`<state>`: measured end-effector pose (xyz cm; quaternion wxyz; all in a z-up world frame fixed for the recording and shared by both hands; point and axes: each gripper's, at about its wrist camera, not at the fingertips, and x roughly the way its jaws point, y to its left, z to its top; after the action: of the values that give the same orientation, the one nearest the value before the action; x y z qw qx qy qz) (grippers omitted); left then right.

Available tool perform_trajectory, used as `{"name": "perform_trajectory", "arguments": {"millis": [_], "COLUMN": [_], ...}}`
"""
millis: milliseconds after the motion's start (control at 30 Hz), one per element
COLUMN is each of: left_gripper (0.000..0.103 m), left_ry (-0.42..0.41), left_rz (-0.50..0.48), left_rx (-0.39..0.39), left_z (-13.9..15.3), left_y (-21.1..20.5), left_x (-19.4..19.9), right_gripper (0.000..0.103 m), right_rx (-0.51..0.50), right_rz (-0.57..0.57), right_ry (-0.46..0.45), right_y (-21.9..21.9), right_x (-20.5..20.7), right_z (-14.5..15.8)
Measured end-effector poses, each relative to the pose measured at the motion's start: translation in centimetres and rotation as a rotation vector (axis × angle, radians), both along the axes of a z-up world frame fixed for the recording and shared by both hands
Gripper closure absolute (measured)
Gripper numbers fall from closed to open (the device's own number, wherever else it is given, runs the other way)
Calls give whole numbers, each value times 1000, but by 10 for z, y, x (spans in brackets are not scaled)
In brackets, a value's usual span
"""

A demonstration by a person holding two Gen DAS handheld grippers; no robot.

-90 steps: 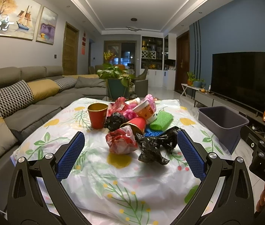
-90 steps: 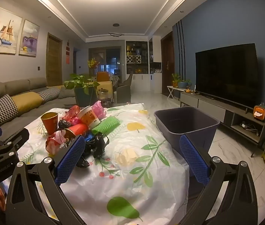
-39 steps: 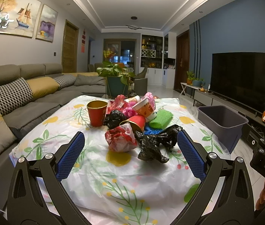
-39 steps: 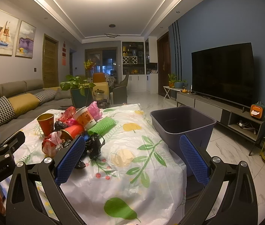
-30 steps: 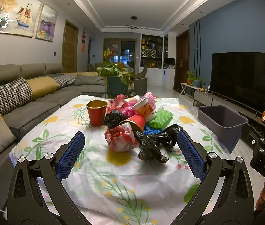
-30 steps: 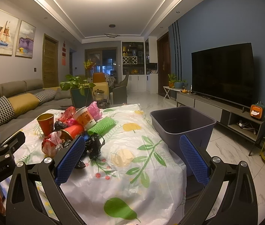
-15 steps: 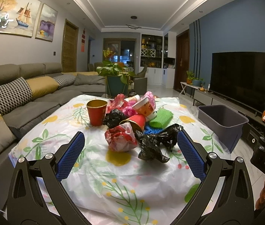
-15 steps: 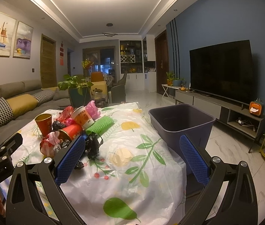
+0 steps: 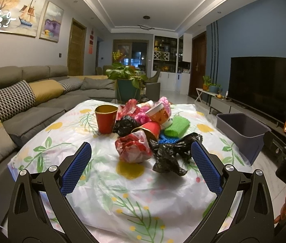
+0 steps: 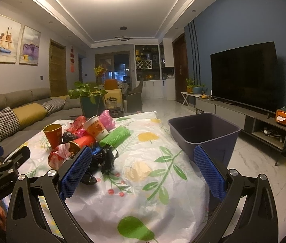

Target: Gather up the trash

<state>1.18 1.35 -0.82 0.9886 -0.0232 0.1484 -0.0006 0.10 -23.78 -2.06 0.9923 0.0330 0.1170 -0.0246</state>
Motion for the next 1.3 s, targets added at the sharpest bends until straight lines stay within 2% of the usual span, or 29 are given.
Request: {"name": "perform_trajectory", "arguments": {"millis": [233,400,533,633,800,900,967,1100,1167,1233,1300], "left_gripper": [6,6,6,6,6,6,6,6,6,6,6], "left_ry": [-18,-7,-11,-7,-19,-23,-17,-9,-6,-1,0], "left_rz": [36,53,78,90,155,172,178,176,171,165,149], "left_rx": [-13,-30,-15,-35,-61,-64,-65,-87,-95,-92,-86], "left_z": [-12,-22,-30,-33,-40,-44,-47,-52,-55,-57,-59], "left_y": [15,28,35,45,69,79,84,93,96,96,94], "left_x": [14,29,41,49,61,66,70,75,77,79,80], "right_gripper": [6,6,6,6,14,27,29,41,51,72,84], "right_rx": [38,14,13,33,4,3,6,-34,-46,-45,-54], "right_rz": [100,136,169,218,272,300,318,350,352,345,340], "right_ry": [1,-7,32,52,58,73,85,94,103,131,151], "right_y": [7,21,33,44,69,82,88,107,112,115,117], "right_x": [17,34,53,63,79,87,91,98,103,111,117], "right_z": [-11,-18,-27,-35,-52,-63,-68,-81,-86,-92,-98]}}
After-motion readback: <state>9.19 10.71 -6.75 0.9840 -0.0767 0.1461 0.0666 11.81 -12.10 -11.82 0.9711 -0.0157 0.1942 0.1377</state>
